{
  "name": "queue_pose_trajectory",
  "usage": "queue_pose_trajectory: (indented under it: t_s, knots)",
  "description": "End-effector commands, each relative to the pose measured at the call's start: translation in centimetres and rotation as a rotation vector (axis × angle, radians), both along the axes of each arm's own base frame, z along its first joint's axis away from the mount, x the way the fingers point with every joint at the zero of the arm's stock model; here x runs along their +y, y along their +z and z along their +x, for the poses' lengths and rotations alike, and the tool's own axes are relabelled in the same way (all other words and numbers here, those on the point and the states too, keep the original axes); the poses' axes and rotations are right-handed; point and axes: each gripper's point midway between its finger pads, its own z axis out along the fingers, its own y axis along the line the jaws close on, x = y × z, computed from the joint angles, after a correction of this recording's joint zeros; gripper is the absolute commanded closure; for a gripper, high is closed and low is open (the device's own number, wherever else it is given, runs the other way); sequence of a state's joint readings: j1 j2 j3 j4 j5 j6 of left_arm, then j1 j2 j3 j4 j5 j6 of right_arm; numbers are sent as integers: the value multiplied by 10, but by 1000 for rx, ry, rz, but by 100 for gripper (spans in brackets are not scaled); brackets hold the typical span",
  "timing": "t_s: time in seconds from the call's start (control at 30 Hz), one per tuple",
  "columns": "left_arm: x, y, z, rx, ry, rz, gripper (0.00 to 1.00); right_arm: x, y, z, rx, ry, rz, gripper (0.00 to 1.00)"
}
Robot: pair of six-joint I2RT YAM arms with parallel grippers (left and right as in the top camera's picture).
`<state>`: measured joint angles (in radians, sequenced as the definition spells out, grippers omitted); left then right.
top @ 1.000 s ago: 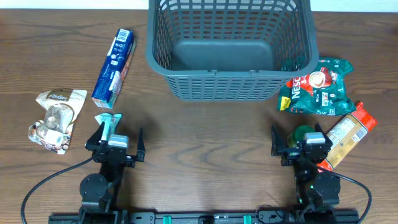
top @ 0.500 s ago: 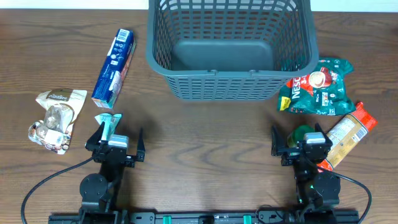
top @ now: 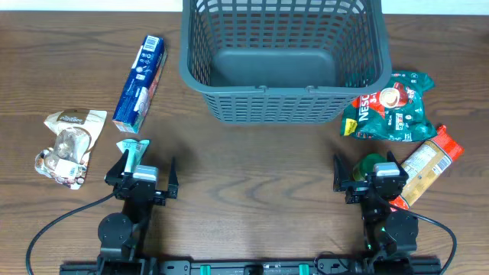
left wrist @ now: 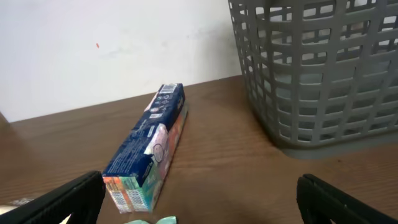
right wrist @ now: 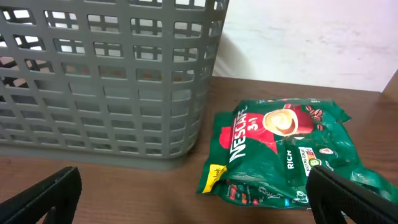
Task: Pack container
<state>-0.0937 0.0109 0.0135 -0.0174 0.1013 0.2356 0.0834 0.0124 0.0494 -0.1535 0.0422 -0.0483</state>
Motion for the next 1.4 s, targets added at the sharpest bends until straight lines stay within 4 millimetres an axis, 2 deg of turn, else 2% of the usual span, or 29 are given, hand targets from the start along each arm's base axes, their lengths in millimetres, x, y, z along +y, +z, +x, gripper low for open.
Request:
queue_pose_trajectory:
  t_s: [0.0, 0.13, 0.23, 0.37, 0.53, 0.63, 0.77, 0.87, 1.03, 1.2, 1.3, 1.37]
  knots:
    - [-4, -14, -2, 46, -20, -4, 1, 1, -2, 0, 2, 4, -13, 1]
    - [-4, -14, -2, 46, -20, -4, 1, 1, -2, 0, 2, 2, 2, 1]
    - [-4, -13, -2, 47, -19, -14, 1, 1, -2, 0, 7, -8, 91, 1]
    - [-3, -13, -3, 84, 5, -196, 1, 1, -5, 0, 32, -31, 254, 1]
    - [-3, -14, -9, 196, 39, -323, 2, -3, -7, -12, 166, -72, 296, 1]
    - [-3, -4, -11, 260, 51, -320, 1, -15, 8, -23, 236, -145, 280, 1]
    - [-3, 11, -7, 345, 66, -310, 2, -27, 41, -30, 306, -210, 277, 1]
    - [-4, 22, 1, 425, 80, -300, 1, -38, 61, -32, 401, -274, 276, 1]
    - [-5, 34, 21, 548, 102, -284, 1, -61, 82, -30, 643, -411, 284, 1]
    - [-7, 34, 38, 633, 117, -273, 1, -92, 101, -12, 843, -470, 231, 1]
    - [-7, 28, 41, 680, 125, -266, 2, -101, 112, 13, 905, -396, 237, 1]
    - [-8, 25, 43, 698, 128, -264, 1, -117, 119, 28, 917, -400, 233, 1]
